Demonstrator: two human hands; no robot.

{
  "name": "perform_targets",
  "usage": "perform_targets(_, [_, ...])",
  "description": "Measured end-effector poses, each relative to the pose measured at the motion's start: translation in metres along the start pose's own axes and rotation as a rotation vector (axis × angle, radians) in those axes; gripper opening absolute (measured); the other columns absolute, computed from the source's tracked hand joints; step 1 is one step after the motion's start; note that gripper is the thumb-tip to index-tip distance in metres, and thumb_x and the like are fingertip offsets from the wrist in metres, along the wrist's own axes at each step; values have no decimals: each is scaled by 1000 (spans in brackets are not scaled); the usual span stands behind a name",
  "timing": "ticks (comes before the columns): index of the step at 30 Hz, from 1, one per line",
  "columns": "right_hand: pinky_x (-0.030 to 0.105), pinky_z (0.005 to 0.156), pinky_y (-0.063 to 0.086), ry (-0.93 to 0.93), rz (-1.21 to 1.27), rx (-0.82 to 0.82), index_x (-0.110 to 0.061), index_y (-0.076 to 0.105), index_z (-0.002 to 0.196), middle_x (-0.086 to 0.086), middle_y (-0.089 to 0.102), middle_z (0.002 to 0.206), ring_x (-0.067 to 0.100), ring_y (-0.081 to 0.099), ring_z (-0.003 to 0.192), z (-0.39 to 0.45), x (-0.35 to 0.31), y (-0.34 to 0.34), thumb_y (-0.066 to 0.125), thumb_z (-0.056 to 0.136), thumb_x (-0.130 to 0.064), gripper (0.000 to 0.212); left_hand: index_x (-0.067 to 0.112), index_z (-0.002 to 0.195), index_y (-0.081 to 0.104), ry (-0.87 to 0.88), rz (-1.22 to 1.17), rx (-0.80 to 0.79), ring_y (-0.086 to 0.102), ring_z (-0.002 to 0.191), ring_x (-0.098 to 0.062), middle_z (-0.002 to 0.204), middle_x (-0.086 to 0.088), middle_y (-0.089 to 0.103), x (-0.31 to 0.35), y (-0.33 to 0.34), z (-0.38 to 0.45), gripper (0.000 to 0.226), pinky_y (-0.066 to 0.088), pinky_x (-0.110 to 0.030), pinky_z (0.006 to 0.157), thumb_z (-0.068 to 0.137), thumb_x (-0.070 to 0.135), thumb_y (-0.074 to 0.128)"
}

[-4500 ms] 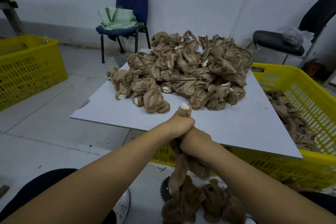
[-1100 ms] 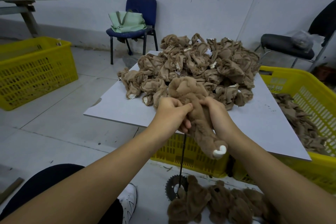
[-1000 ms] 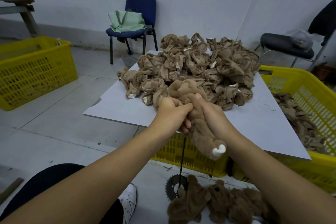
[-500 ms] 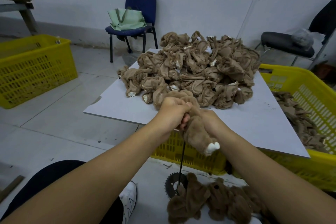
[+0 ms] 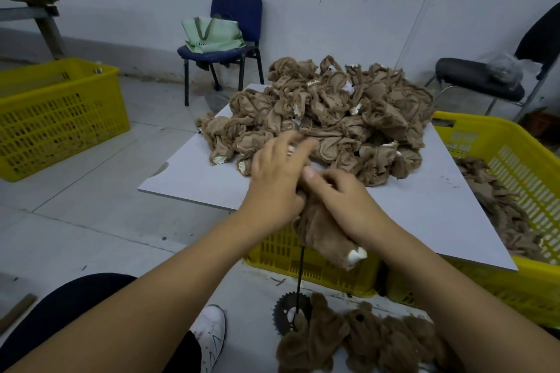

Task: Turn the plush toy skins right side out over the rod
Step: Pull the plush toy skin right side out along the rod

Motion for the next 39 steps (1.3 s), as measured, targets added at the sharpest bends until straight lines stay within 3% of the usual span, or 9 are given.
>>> perform_targets(2, [30, 67, 50, -9, -116, -145, -20, 66, 97, -6, 69, 84, 8, 65, 79, -1, 3, 4, 59, 90, -60, 42, 20, 115, 61, 92, -26, -242, 44, 124, -23, 127, 0, 55, -2, 8, 3, 40, 29, -39, 99, 78, 4, 60])
perform_targets(5, [39, 80, 52, 14, -342, -248, -11, 63, 106, 6, 69, 97, 19, 64, 90, 3, 17, 5, 58, 99, -31, 21, 18, 96, 57, -119, -209, -524, 59, 89, -25, 96, -6, 62, -14, 30, -5, 15, 48, -42, 75, 92, 6, 49])
perform_targets(10, [48, 77, 49, 141, -461, -272, 7, 56, 97, 28, 62, 95, 38, 60, 88, 7, 29, 10, 45, 91, 0, 14, 19, 72, 33, -207, -40, -531, 44, 60, -23, 70, -6, 44, -8, 52, -15, 30, 29, -36, 52, 102, 17, 40])
perform_targets(14, [48, 68, 49, 60, -473, -131, -5, 52, 77, 20, 61, 81, 38, 58, 76, 1, 17, 4, 45, 86, 3, 14, 17, 80, 42, -109, 29, -378, 57, 76, -33, 76, -1, 47, 5, 37, -10, 18, 35, -37, 56, 99, 15, 40])
perform_targets(18, [35, 52, 43, -39, -442, 23, -21, 47, 64, 2, 56, 62, 21, 56, 59, 1, 0, -6, 48, 82, 5, 31, 9, 119, 54, 9, 29, -152, 61, 81, -35, 104, -10, 58, 19, 18, -3, 25, 51, -48, 63, 97, 10, 41])
perform_targets(24, [42, 67, 53, 27, -400, -70, -16, 54, 91, 13, 64, 82, 32, 63, 75, 2, 22, 17, 42, 87, 4, 23, 11, 132, 44, -94, 67, -361, 50, 72, -27, 75, 5, 32, 2, 52, -17, 30, 34, -38, 59, 102, 10, 40])
perform_targets(30, [37, 62, 45, 45, -408, -81, -26, 43, 71, 1, 54, 70, 26, 57, 69, 6, 27, 15, 44, 87, 4, 34, 11, 93, 49, -280, -76, -365, 52, 71, -25, 81, -5, 51, -3, 49, -12, 2, 38, -39, 55, 92, 10, 48])
perform_targets(34, [40, 57, 47, -34, -426, 3, -22, 45, 69, 4, 56, 67, 27, 57, 64, 1, 13, 7, 47, 83, 5, 30, 1, 94, 54, -171, -154, -199, 50, 85, -30, 97, -11, 50, 14, 33, -6, 12, 44, -46, 64, 83, -3, 51])
perform_targets(39, [42, 64, 54, -53, -368, 68, -11, 62, 87, 6, 66, 77, 22, 63, 71, 2, 9, -4, 52, 82, 6, 20, 12, 148, 46, 42, -21, -101, 50, 106, -28, 125, -10, 51, 22, 24, -1, 64, 49, -43, 77, 87, -5, 51])
Point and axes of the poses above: each hand's wrist, its own z-axis towards the middle knuckle, its own y-axis out of the palm, x = y × z, the point moved 6 cm from there along z, towards the middle knuckle
